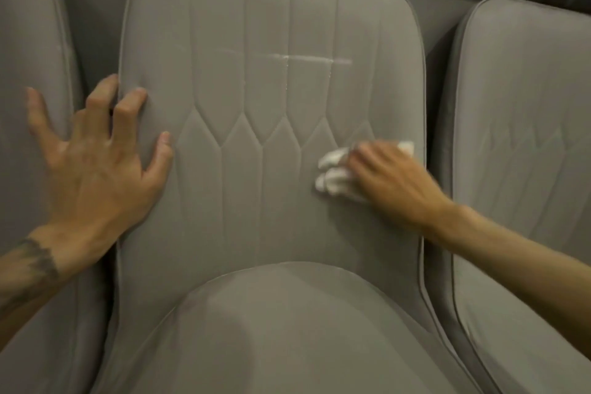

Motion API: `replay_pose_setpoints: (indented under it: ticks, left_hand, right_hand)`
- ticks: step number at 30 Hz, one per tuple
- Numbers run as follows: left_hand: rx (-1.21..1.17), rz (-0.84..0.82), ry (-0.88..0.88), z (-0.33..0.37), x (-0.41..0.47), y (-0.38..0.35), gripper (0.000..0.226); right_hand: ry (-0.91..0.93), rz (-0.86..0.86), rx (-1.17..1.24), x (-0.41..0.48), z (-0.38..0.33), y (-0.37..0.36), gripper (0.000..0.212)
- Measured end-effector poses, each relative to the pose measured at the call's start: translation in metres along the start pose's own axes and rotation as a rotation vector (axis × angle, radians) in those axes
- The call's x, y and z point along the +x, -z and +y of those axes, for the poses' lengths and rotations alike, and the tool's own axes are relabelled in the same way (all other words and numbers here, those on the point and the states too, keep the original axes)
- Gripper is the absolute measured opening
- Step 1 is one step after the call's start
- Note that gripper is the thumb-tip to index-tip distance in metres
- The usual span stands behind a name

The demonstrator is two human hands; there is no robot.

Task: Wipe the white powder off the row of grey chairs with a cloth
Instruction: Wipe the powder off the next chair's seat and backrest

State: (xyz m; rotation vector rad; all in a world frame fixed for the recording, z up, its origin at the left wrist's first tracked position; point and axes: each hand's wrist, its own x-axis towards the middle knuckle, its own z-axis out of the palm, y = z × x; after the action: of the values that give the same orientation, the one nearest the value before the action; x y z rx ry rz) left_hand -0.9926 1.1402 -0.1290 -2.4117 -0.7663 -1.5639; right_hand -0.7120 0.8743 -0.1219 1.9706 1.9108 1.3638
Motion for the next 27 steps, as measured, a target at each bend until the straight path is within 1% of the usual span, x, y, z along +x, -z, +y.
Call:
replay_pose_setpoints:
  ticks: [2,3,4,6,8,9,11,14,16,17,18,20,22,23,25,27]
  left_hand:
    - [-0.005,0.005,0.001,-0.001,0.0,-0.002,0.056]
    - [-0.008,0.008,0.002,-0.002,0.0,-0.003,0.056]
    - [-0.008,0.012,-0.002,-0.002,0.0,-0.003,0.056]
    - [0.006,0.017,-0.017,-0.004,0.0,-0.005,0.057]
    - [0.023,0.02,-0.025,-0.005,0.001,-0.005,0.056]
    - [0.028,0.027,-0.03,-0.005,0.001,-0.005,0.055]
    - [0.039,0.048,-0.047,-0.006,0.0,-0.007,0.054]
    - [0.052,0.065,-0.053,-0.008,0.0,-0.009,0.053]
    - [0.048,0.068,-0.061,-0.008,0.0,-0.01,0.053]
    - [0.059,0.068,-0.063,-0.009,0.0,-0.01,0.053]
    - [0.08,0.067,-0.062,-0.009,0.0,-0.011,0.054]
    - [0.106,0.056,-0.05,-0.01,0.0,-0.011,0.055]
    - [0.118,0.05,-0.048,-0.011,0.0,-0.011,0.056]
    - [0.128,0.049,-0.052,-0.011,0.0,-0.011,0.056]
    - [0.145,0.049,-0.056,-0.013,0.001,-0.012,0.056]
    - [0.142,0.043,-0.05,-0.012,0.001,-0.011,0.056]
  right_hand:
    - [-0.238,0.074,-0.032,0.017,0.01,0.011,0.034]
    - [-0.294,0.08,-0.035,0.018,0.006,0.01,0.035]
    - [-0.281,0.07,-0.027,0.016,-0.003,0.007,0.033]
    - [-0.137,0.007,0.0,0.005,-0.019,-0.004,0.032]
    - [-0.072,-0.038,0.012,0.004,-0.015,-0.002,0.042]
    - [-0.088,-0.01,0.012,0.011,-0.006,0.002,0.042]
    - [-0.186,0.095,-0.016,0.037,0.016,0.009,0.034]
    - [-0.453,0.259,-0.011,0.083,0.045,0.02,0.038]
    - [-0.604,0.352,0.018,0.096,0.039,0.015,0.038]
    - [-0.62,0.366,0.03,0.094,0.029,0.009,0.036]
    - [-0.592,0.356,0.041,0.088,0.017,0.002,0.033]
    - [-0.487,0.302,0.034,0.074,0.001,-0.007,0.036]
    - [-0.402,0.283,-0.022,0.078,0.017,-0.001,0.043]
    - [-0.403,0.293,-0.05,0.088,0.03,0.006,0.042]
    - [-0.502,0.327,-0.058,0.116,0.059,0.017,0.039]
    - [-0.673,0.391,-0.023,0.134,0.067,0.02,0.041]
